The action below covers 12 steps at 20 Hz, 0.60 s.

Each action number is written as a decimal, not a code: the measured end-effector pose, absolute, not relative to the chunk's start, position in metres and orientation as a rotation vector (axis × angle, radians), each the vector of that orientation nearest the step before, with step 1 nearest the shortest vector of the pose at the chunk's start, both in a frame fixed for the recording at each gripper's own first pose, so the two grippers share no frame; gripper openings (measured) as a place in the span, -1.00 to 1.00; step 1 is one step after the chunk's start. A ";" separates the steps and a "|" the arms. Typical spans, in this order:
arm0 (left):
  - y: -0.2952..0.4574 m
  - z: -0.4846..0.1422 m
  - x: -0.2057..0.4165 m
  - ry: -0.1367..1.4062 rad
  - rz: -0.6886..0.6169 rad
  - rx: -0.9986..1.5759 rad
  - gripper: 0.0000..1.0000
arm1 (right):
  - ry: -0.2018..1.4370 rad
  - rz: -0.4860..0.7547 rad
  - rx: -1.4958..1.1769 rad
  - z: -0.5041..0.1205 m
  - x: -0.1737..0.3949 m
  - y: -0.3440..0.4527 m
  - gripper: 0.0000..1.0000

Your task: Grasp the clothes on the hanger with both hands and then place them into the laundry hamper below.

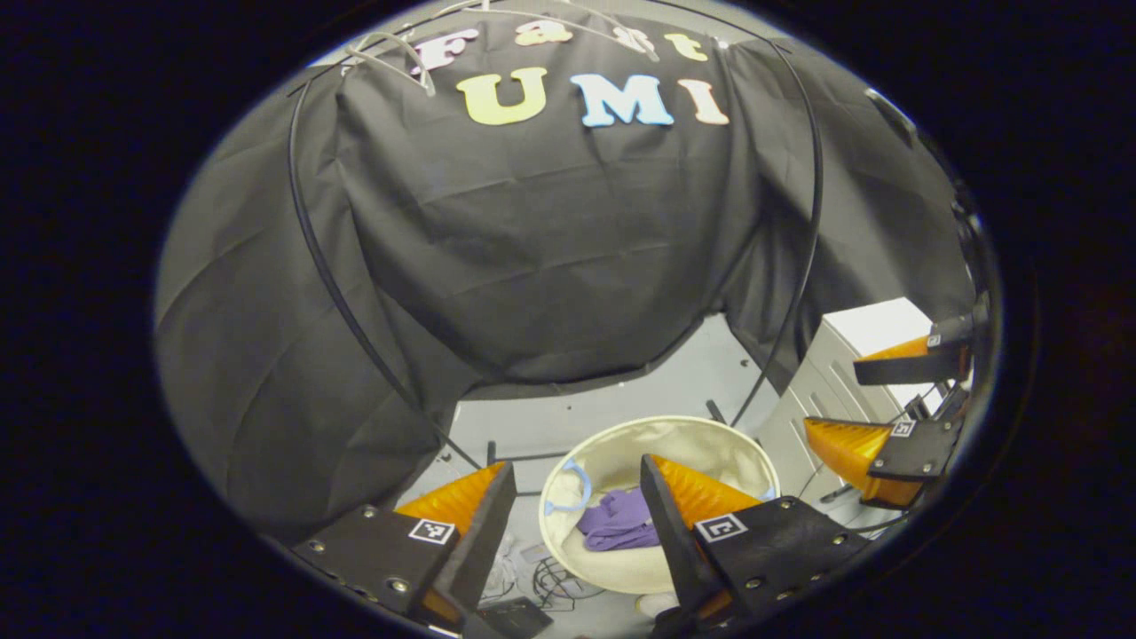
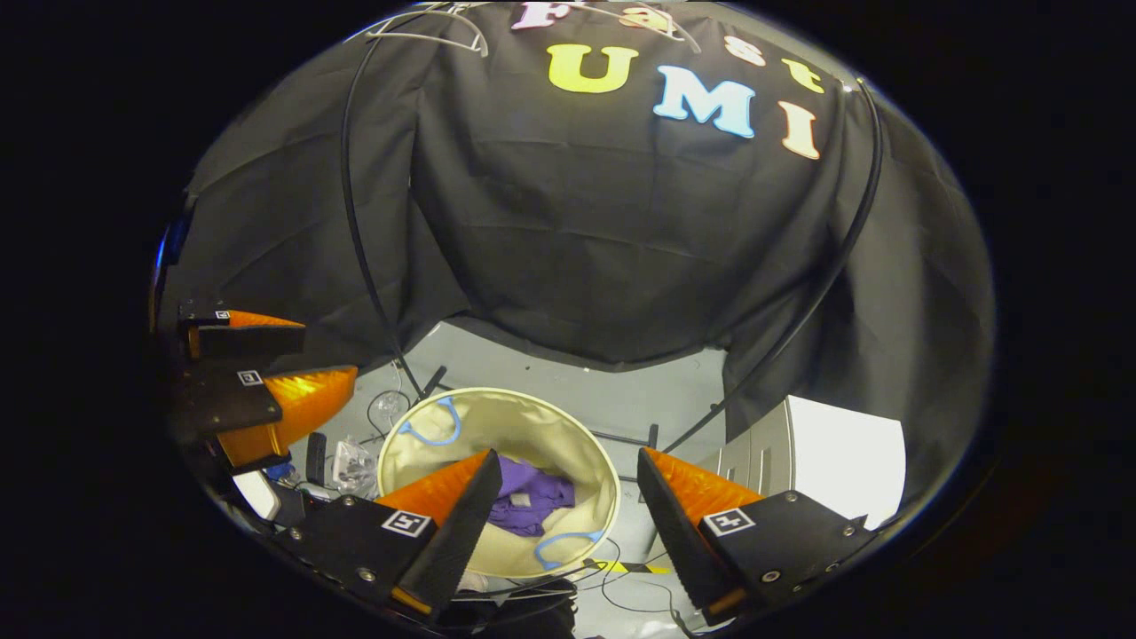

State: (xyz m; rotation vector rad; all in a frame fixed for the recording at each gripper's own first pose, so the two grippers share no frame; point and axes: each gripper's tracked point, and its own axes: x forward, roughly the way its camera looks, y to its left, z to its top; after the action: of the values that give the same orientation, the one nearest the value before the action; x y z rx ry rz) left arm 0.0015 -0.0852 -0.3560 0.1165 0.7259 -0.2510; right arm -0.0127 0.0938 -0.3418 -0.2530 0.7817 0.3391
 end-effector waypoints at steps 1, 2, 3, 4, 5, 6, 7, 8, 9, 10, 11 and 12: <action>-0.082 -0.343 0.005 0.702 -0.248 0.109 0.65 | 0.757 0.339 -0.232 -0.331 -0.012 0.095 0.91; -0.077 -0.330 0.007 0.678 -0.241 0.103 0.64 | 0.723 0.332 -0.219 -0.319 -0.011 0.095 0.92; -0.072 -0.313 0.012 0.651 -0.234 0.093 0.64 | 0.684 0.318 -0.212 -0.304 -0.007 0.092 0.92; -0.069 -0.298 0.016 0.623 -0.228 0.077 0.63 | 0.646 0.302 -0.205 -0.289 -0.005 0.088 0.92; -0.066 -0.281 0.021 0.591 -0.222 0.060 0.65 | 0.609 0.287 -0.193 -0.273 -0.003 0.085 0.92; -0.065 -0.265 0.024 0.556 -0.219 0.044 0.63 | 0.577 0.272 -0.180 -0.260 -0.001 0.082 0.92; -0.063 -0.249 0.027 0.528 -0.218 0.034 0.63 | 0.549 0.258 -0.167 -0.246 0.001 0.078 0.92; -0.062 -0.230 0.031 0.492 -0.222 0.023 0.63 | 0.523 0.244 -0.161 -0.236 0.003 0.076 0.92; -0.062 -0.216 0.033 0.466 -0.228 0.015 0.63 | 0.498 0.230 -0.158 -0.222 0.005 0.073 0.92; -0.066 -0.205 0.033 0.439 -0.235 0.007 0.63 | 0.473 0.219 -0.155 -0.210 0.005 0.070 0.91; -0.068 -0.192 0.034 0.415 -0.243 0.002 0.66 | 0.451 0.208 -0.153 -0.198 0.006 0.066 0.92; -0.067 -0.176 0.039 0.387 -0.251 0.001 0.69 | 0.428 0.195 -0.148 -0.186 0.005 0.062 0.91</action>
State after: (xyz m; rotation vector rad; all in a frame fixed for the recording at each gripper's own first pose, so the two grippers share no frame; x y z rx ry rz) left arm 0.0392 -0.0673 -0.1758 0.0011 0.3875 -0.2505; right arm 0.0053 0.0619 -0.1863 -0.1480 0.4280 0.1955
